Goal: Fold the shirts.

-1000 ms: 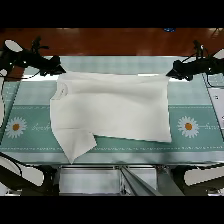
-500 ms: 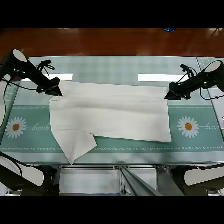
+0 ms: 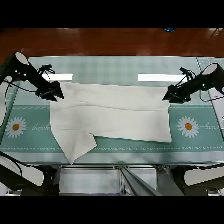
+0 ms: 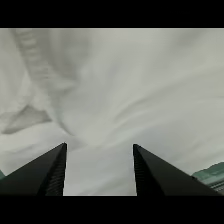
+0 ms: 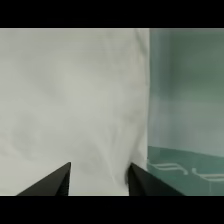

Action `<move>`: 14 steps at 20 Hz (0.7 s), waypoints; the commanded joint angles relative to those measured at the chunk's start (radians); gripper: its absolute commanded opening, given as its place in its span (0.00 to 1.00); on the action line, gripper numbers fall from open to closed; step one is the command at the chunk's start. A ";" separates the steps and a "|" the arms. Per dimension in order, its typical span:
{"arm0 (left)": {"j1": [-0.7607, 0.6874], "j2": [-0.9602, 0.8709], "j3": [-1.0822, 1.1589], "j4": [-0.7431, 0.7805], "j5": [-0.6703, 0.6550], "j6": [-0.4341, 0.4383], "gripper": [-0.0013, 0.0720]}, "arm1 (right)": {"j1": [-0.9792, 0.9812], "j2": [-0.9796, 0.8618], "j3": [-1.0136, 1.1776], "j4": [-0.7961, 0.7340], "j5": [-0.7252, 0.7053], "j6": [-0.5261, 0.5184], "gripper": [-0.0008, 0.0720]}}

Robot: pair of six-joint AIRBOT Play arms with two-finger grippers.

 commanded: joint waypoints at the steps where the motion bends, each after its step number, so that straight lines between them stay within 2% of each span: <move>1: -0.004 0.040 -0.007 0.005 -0.073 -0.035 0.71 | -0.049 0.032 0.016 -0.018 0.072 0.035 0.58; 3: 0.001 0.145 -0.080 0.077 -0.039 -0.027 0.71 | -0.106 0.114 -0.009 -0.090 0.086 0.035 0.57; 6: 0.089 0.386 -0.356 0.111 0.126 -0.028 0.71 | -0.188 0.305 -0.219 -0.160 -0.075 0.035 0.57; 8: 0.198 0.543 -0.592 0.103 0.211 -0.027 0.71 | -0.240 0.429 -0.412 -0.082 -0.189 0.013 0.57; 10: 0.322 0.661 -0.809 0.008 0.270 0.010 0.71 | -0.251 0.537 -0.584 0.048 -0.277 -0.049 0.57; 12: 0.436 0.732 -0.977 -0.154 0.314 0.077 0.71 | -0.242 0.621 -0.721 0.238 -0.330 -0.151 0.57; 14: 0.510 0.741 -1.075 -0.191 0.319 0.097 0.71 | -0.243 0.663 -0.772 0.330 -0.333 -0.197 0.57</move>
